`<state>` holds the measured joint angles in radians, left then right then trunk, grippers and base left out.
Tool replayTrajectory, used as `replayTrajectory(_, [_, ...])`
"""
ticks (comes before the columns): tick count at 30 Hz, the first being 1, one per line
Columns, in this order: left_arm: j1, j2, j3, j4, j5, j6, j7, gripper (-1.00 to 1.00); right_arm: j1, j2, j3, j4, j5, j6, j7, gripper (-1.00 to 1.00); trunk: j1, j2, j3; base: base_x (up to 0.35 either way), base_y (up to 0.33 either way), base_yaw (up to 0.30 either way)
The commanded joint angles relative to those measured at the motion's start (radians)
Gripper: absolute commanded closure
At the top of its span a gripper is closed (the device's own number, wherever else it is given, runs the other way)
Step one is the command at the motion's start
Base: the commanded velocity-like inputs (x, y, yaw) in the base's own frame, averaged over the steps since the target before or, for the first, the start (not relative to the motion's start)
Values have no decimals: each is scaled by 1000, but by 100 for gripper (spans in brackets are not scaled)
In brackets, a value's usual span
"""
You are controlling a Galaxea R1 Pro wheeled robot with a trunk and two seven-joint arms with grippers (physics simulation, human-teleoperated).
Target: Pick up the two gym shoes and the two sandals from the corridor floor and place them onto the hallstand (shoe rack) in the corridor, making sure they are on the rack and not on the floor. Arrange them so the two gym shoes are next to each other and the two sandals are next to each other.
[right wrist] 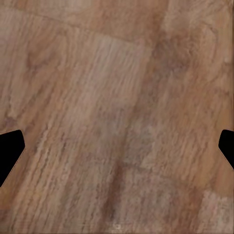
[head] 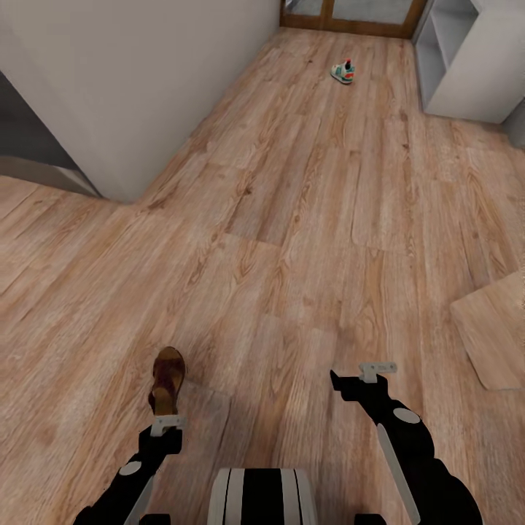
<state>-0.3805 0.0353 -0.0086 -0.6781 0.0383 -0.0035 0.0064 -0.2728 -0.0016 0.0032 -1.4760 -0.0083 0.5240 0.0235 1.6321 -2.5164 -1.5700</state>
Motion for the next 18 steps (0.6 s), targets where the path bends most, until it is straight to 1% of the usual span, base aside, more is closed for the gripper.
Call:
replayTrajectory(1, [0,5,1,-11,1,17,-1,100,0,0,0,-1,0,5,2,-100,-1,0,3,0,0,0])
replayTrajectory(2, [0,14,5,-31,1,47,-1,100,0,0,0,-2,0,5,2,-100,-1,0,7,0,0,0])
replayTrajectory(4, [0,21,10,-54,2,78,-2,100,0,0,0,-4,1,5,1,-100,-2,1,15,0,0,0])
replayTrajectory(7, [0,26,13,-79,3,98,-2,100,0,0,0,-5,1,5,1,-100,-3,1,27,0,0,0])
replayTrajectory(8, [0,28,15,-126,3,110,-2,100,0,0,0,-5,1,5,1,-100,-4,2,31,0,0,0])
replayTrajectory(11, [0,28,15,-186,3,119,-2,100,0,0,1,-5,3,7,0,-100,-5,2,42,0,0,0])
replayTrajectory(12, [0,28,15,-216,3,138,-2,100,0,0,1,-6,3,8,-1,-100,-6,3,46,0,0,0])
replayTrajectory(14, [0,28,15,-273,3,218,-3,100,0,0,1,-7,3,10,-3,-100,-6,3,54,0,0,0])
replayTrajectory(18, [0,26,15,-328,3,310,-3,100,0,1,1,-7,8,11,-5,-100,-8,4,69,0,0,0])
